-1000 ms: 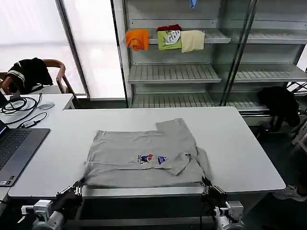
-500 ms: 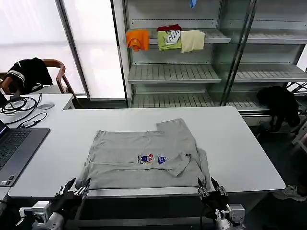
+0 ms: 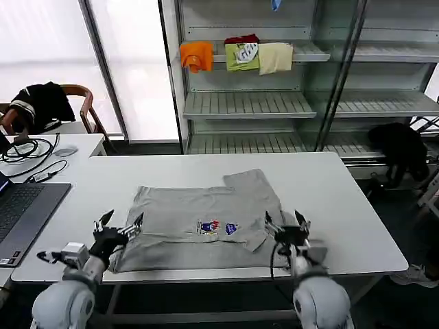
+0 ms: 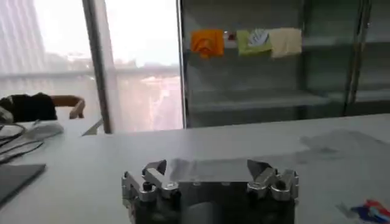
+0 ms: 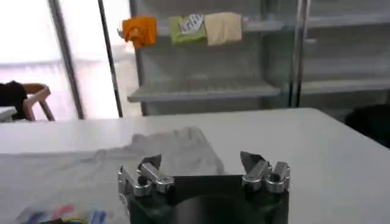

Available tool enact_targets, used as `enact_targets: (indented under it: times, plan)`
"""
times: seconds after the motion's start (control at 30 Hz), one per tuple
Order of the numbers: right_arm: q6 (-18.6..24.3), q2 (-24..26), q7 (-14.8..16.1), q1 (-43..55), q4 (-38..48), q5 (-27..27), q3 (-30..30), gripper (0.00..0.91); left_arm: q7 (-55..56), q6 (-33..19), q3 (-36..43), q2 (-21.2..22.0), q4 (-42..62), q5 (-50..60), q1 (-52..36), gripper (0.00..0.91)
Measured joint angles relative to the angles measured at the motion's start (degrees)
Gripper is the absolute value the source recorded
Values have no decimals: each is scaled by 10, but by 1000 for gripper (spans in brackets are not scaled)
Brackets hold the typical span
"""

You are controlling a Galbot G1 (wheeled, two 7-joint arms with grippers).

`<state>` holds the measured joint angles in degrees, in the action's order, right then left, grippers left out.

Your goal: Fold and organize the clothes.

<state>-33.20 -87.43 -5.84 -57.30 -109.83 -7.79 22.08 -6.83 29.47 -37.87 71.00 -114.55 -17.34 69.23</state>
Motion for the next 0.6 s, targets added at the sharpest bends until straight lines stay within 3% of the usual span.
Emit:
enact_targets:
  times: [0.3,0.6]
  plan:
    - [0,-37,25,166,172,20,-4,907,-23,21,48,-14,125,-3,-155,907]
    - [-2,-48,42,259,295,58,2,907,-39,29,83,-12,231,8,-257,907]
